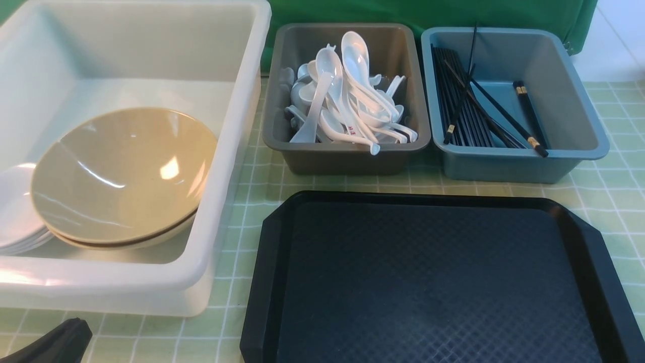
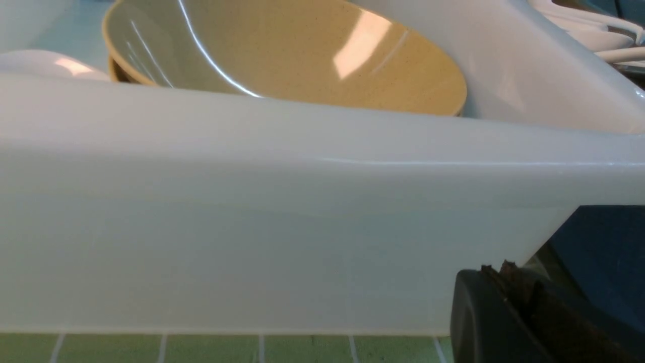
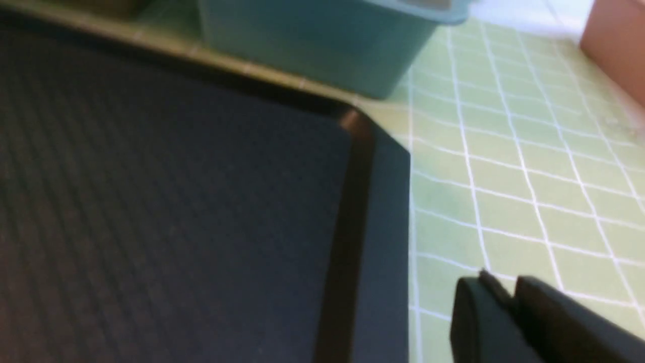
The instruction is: On green table put chopsticks spoon bowls plates into blue grey white boxes.
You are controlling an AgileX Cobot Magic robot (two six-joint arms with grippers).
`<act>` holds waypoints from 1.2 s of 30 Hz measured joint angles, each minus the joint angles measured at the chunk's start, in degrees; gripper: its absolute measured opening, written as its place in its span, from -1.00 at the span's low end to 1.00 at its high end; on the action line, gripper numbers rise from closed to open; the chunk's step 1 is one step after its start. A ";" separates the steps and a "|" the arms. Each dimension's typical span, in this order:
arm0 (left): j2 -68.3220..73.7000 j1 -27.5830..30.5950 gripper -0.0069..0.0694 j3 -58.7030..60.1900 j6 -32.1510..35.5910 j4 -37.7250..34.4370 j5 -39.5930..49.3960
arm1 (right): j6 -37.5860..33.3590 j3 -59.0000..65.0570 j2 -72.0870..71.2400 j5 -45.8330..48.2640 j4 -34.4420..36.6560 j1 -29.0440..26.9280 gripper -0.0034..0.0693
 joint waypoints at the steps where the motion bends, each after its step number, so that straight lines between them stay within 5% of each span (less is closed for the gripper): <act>1: 0.00 0.00 -0.82 0.00 0.00 0.00 0.00 | 0.00 0.00 0.00 0.00 0.00 0.00 -0.63; 36: 0.00 0.06 -0.82 0.00 0.00 0.00 0.00 | 2.16 0.00 0.00 0.00 0.00 0.00 -0.56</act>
